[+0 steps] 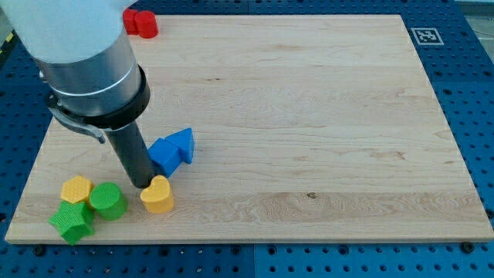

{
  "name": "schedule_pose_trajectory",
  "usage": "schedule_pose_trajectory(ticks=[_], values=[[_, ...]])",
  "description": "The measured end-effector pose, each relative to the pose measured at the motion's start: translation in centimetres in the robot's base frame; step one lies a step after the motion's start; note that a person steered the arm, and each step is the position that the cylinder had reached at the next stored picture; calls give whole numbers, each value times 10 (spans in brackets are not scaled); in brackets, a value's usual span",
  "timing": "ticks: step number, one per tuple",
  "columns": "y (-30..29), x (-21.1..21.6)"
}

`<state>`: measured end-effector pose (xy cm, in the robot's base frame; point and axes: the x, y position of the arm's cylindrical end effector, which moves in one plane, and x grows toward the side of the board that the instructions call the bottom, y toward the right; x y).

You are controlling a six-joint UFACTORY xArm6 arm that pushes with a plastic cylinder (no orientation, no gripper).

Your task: Move yellow heart at center of the board

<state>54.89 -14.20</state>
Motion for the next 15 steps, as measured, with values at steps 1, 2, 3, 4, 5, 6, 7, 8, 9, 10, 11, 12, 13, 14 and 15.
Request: schedule_pose_trajectory(ticks=[1, 2, 3, 4, 5, 6, 7, 8, 9, 10, 11, 12, 13, 14, 15], values=[[-1, 0], [-1, 22], [-1, 26], [3, 37], [3, 55], [7, 59], [40, 69], [66, 67], [85, 60], [72, 62], [43, 66], [55, 49], [75, 35], [75, 34], [75, 34]])
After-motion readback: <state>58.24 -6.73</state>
